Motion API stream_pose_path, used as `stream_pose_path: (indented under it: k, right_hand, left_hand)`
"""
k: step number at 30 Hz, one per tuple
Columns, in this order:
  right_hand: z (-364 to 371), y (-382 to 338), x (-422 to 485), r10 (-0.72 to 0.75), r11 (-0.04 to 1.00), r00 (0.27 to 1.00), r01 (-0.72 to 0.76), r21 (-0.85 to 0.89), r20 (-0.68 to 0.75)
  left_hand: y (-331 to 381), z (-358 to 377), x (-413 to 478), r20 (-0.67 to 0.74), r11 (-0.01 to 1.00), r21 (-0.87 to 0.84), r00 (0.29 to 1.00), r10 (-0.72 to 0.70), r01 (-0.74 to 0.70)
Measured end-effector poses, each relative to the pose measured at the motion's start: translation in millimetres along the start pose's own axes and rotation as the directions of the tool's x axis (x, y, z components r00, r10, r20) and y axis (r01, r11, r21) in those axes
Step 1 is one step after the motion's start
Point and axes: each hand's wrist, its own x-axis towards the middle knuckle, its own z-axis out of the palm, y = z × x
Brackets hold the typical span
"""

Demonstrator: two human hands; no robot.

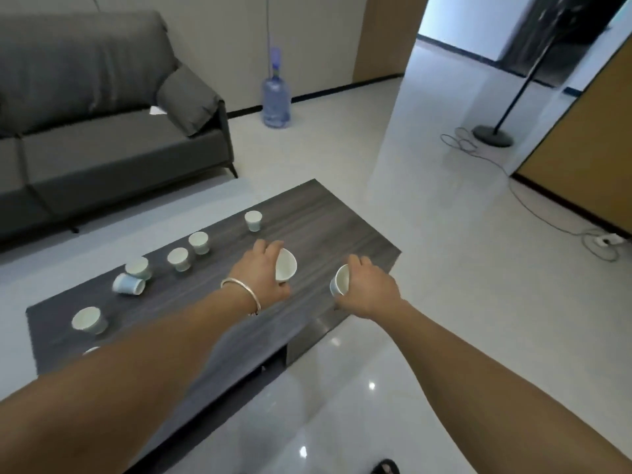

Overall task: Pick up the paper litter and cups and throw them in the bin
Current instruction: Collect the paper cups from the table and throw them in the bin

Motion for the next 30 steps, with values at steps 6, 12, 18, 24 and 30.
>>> stream_pose_path:
  k: [6,12,18,24,30]
  right_hand:
    - [-31.3,183.1,-78.6,0.259,0.965,0.964,-0.255,0.063,-0.055]
    - [-59.4,332.3,-168.5,0.465,0.884,0.880,-0.454,0.115,-0.095]
    - [-83.3,452.0,-241.0,0.667,0.743,0.733,-0.639,0.198,-0.134]
    - [-87.5,555.6,-287.1,0.801,0.596,0.584,-0.760,0.260,-0.129]
    - [-98.7,683.8,-313.0,0.905,0.423,0.418,-0.859,0.287,-0.080]
  left_hand:
    - [180.6,54.8,38.7,0.056,0.976,0.032,0.975,0.213,-0.215]
    - [372.1,139.9,38.7,0.169,0.893,-0.043,0.878,0.448,-0.448]
    - [509.9,194.4,49.7,0.229,0.779,-0.025,0.754,0.615,-0.627]
    - [644.3,256.0,71.5,0.275,0.643,-0.073,0.604,0.748,-0.763]
    - [781.4,337.3,95.4,0.327,0.521,-0.155,0.454,0.829,-0.840]
